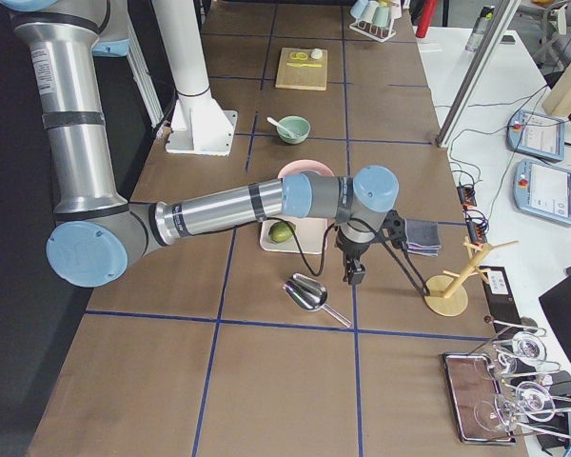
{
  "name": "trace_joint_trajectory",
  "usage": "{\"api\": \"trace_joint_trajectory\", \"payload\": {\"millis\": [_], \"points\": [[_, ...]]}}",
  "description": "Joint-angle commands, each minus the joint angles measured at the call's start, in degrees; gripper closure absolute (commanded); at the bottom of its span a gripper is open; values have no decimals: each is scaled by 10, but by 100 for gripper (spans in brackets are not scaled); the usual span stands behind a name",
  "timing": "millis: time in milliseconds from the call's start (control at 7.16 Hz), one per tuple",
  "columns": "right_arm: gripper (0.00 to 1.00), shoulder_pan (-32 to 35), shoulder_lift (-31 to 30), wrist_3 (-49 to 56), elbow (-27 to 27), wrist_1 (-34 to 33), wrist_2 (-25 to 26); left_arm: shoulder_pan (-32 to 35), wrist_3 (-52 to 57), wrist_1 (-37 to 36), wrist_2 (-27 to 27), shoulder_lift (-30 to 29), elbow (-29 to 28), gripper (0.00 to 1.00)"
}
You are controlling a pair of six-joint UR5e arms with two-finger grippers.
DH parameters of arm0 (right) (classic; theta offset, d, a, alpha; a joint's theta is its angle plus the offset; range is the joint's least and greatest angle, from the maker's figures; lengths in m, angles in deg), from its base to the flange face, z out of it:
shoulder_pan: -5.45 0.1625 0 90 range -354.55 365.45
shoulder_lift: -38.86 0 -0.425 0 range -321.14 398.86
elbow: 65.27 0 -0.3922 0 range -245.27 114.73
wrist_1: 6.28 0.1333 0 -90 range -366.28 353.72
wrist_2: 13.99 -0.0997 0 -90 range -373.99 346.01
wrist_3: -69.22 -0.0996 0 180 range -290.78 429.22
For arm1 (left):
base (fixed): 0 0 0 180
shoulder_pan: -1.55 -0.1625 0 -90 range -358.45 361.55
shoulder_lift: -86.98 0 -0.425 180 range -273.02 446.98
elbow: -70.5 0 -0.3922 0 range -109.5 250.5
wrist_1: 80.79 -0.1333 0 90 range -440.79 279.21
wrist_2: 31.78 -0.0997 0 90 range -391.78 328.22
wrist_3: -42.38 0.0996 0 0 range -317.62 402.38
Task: Put spoon and ice into bowl
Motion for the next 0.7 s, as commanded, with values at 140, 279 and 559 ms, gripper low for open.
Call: {"api": "trace_joint_trajectory", "payload": {"millis": [140, 279, 559], "points": [[0, 38, -25, 23, -70, 65, 11, -1, 3, 0, -1, 1, 0, 0], [0, 42, -63, 19, -90, 147, 20, -1, 3, -1, -1, 1, 0, 0], [0, 42, -91, -60, -88, 207, 19, -1, 2, -1, -1, 1, -1, 0]]}}
